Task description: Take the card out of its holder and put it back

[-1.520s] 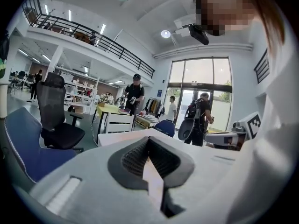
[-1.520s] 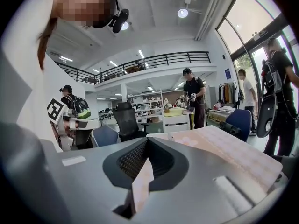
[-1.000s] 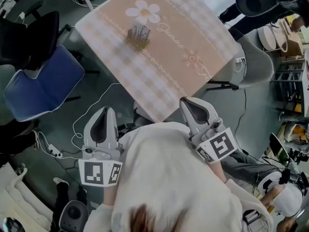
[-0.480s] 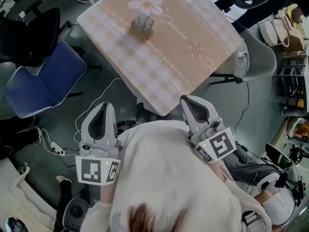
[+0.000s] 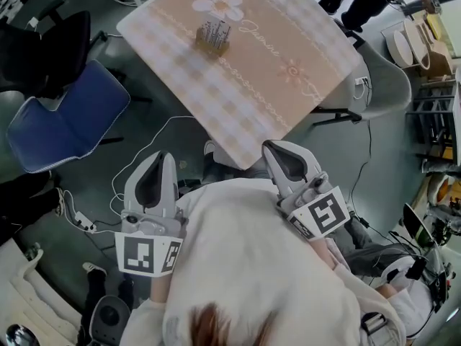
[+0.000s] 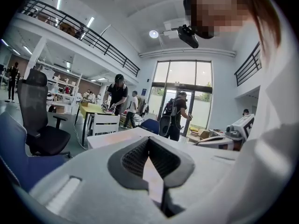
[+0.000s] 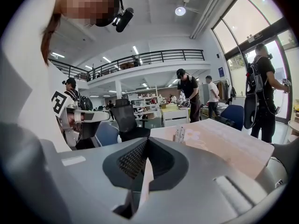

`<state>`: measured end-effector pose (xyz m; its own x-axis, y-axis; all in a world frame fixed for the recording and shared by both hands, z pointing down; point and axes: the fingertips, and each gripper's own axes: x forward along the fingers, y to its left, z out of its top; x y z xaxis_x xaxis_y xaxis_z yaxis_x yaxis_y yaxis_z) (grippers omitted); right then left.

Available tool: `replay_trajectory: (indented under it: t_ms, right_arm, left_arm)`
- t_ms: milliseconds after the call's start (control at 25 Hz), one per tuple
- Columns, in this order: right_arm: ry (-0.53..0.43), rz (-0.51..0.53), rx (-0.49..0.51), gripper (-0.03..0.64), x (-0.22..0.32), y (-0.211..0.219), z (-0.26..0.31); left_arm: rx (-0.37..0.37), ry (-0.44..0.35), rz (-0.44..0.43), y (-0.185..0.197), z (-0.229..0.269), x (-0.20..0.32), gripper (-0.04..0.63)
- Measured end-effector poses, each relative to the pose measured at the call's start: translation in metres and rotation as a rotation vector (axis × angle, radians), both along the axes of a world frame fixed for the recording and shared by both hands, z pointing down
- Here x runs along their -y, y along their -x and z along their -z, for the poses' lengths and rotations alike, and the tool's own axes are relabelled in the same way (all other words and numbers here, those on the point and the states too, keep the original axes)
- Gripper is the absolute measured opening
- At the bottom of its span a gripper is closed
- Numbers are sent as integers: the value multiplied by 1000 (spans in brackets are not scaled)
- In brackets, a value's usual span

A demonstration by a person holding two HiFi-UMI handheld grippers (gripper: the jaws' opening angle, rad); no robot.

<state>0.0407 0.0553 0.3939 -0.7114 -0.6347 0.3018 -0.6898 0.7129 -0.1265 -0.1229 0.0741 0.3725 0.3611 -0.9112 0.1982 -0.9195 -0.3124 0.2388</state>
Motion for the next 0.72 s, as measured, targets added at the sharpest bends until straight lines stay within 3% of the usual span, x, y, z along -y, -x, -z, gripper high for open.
replay_trajectory:
  t_ms: [720]
  right_arm:
    - [18, 4, 16, -2, 4, -4, 1]
  left_arm:
    - [-2, 17, -6, -9, 1, 7, 0]
